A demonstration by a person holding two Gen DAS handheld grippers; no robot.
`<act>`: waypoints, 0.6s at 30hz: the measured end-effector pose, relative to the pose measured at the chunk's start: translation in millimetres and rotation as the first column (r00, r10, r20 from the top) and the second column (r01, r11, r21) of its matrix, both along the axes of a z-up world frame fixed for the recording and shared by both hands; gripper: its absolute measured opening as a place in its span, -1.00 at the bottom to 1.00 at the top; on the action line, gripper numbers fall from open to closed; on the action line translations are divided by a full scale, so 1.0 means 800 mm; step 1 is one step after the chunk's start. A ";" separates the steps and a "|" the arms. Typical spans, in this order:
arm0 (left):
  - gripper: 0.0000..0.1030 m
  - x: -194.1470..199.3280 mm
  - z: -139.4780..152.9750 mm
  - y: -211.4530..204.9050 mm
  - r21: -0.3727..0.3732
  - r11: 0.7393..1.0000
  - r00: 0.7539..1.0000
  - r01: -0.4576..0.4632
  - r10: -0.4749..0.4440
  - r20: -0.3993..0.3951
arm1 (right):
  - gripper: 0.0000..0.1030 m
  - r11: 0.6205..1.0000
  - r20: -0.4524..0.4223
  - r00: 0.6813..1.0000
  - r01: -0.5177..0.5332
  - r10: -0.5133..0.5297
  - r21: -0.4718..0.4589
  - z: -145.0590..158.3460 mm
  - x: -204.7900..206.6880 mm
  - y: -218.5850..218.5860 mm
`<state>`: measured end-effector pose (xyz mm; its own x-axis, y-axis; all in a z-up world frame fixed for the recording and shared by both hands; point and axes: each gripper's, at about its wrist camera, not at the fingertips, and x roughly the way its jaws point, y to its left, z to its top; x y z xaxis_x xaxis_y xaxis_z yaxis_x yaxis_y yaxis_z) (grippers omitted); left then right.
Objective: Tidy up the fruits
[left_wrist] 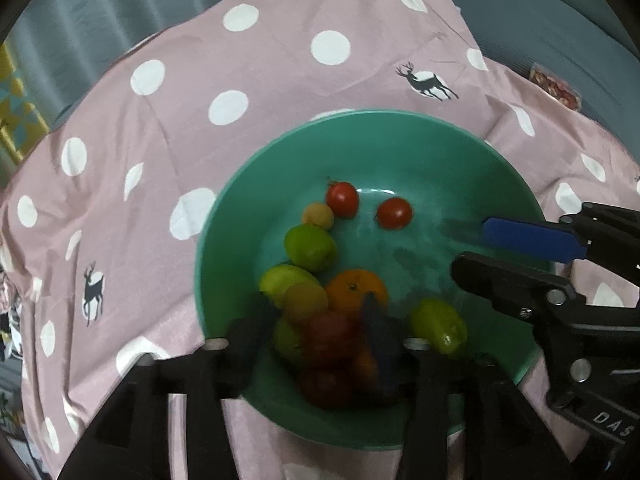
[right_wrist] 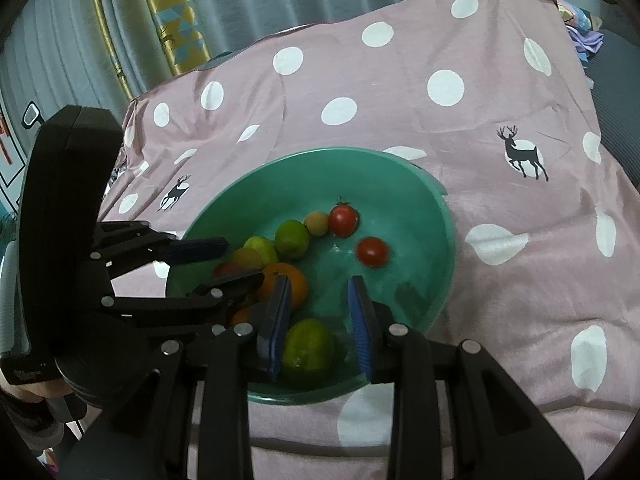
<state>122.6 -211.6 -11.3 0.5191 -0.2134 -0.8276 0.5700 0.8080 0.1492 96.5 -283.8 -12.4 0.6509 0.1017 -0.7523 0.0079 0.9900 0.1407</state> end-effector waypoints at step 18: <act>0.80 -0.017 0.043 0.036 -0.080 0.995 0.997 -0.059 0.064 0.050 | 0.78 0.999 0.047 0.998 0.042 -0.041 -0.024 0.038 -0.023 -0.004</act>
